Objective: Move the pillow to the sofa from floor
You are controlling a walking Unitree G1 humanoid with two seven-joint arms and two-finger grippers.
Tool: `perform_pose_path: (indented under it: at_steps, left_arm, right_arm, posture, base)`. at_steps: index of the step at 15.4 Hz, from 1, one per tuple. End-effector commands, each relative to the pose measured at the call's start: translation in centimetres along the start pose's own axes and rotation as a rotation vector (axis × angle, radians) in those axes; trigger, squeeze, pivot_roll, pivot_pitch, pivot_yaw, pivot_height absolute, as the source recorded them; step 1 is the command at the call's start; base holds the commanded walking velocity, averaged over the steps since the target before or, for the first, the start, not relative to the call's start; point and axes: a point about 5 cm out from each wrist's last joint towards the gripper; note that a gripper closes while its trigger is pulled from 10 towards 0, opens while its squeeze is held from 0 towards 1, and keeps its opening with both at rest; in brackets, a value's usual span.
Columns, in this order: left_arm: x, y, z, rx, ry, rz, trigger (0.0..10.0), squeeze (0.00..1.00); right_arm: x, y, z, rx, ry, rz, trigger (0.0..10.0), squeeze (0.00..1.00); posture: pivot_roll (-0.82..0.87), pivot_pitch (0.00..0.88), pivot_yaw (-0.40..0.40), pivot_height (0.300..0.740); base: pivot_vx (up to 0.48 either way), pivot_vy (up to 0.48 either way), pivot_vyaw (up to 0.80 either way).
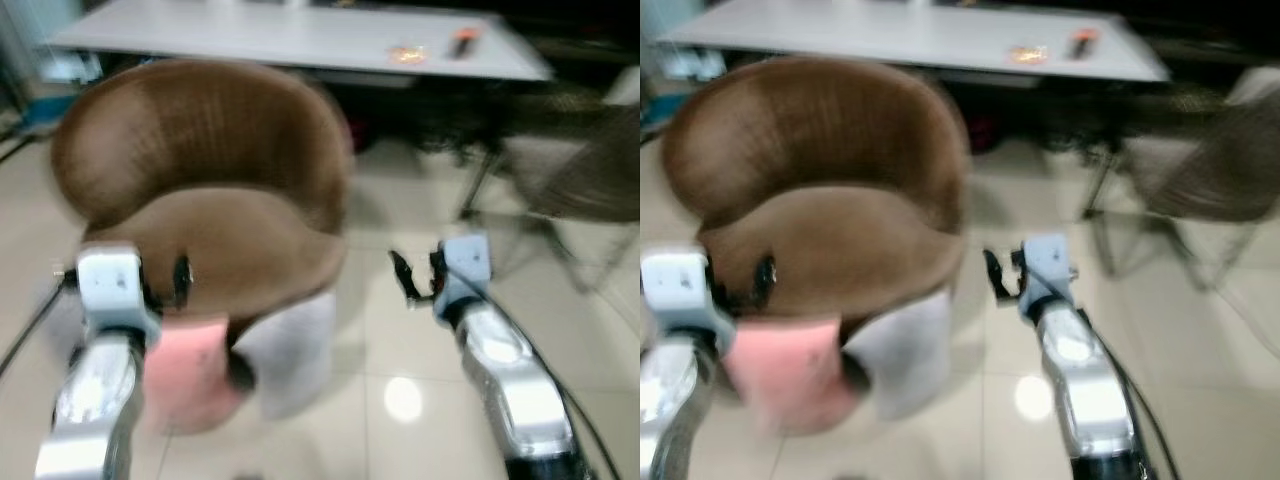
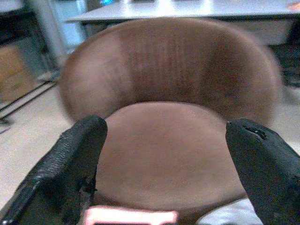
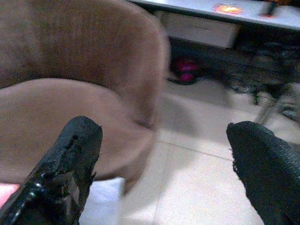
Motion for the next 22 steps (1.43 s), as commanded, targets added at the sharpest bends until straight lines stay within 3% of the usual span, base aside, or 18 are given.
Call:
perform_pose_path:
  at_steps: [1,3,4,6,9,13,22]
  left_arm:
    - [-0.3,0.2,-0.4,-0.005,-0.005,0.004,10.0,0.0]
    - [-0.4,0.4,-1.0,-0.052,0.005,0.006,10.0,0.0]
    - [-0.7,0.5,-0.8,-0.026,0.028,0.011,10.0,0.0]
    - [-0.3,0.5,-1.0,0.0,0.086,-0.06,10.0,0.0]
    - [-0.4,0.5,-0.6,0.013,0.102,-0.05,10.0,0.0]
    - [-0.5,0.5,-0.9,-0.01,0.107,-0.072,10.0,0.0]
    - [-0.1,0.7,-1.4,-0.042,0.075,-0.108,10.0,0.0]
  right_arm:
    - [-0.1,-0.2,-0.3,-0.002,0.004,-0.018,10.0,1.0]
    - [0.0,-0.6,-0.8,-0.073,0.046,-0.015,10.0,1.0]
    - [-0.3,-0.7,-0.7,-0.079,0.049,-0.004,10.0,1.0]
    - [-1.0,-0.9,-1.6,-0.144,0.114,0.017,10.0,1.0]
    - [-0.7,-0.5,-1.9,-0.15,0.032,-0.002,10.0,1.0]
    - [-1.0,0.0,-2.5,-0.24,-0.019,0.041,10.0,1.0]
    - [-1.1,-0.2,-2.3,-0.195,0.015,0.038,10.0,1.0]
  posture:
    - [-0.01,0.0,-0.018,0.74]
    - [-0.04,0.0,-0.007,0.74]
    - [-0.04,0.0,-0.004,0.74]
    - [-0.02,0.0,-0.009,0.74]
    - [-0.01,0.0,-0.014,0.74]
    - [0.0,0.0,-0.029,0.74]
    - [-0.02,0.0,-0.03,0.74]
  base:
    - [0.0,0.0,0.8]
    - [0.0,0.0,0.8]
    - [0.0,0.0,0.8]
    - [0.0,0.0,0.8]
    - [0.0,0.0,0.78]
    - [0.0,0.0,0.0]
    - [0.266,0.0,0.0]
Point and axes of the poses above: a point about 5 cm out from each wrist's last joint towards the gripper, its own y axis pointing out of the wrist towards the gripper, its own x axis along the axis of the wrist's last joint, z = x × y, and after that the axes turned 6 degrees about -y, right-handed
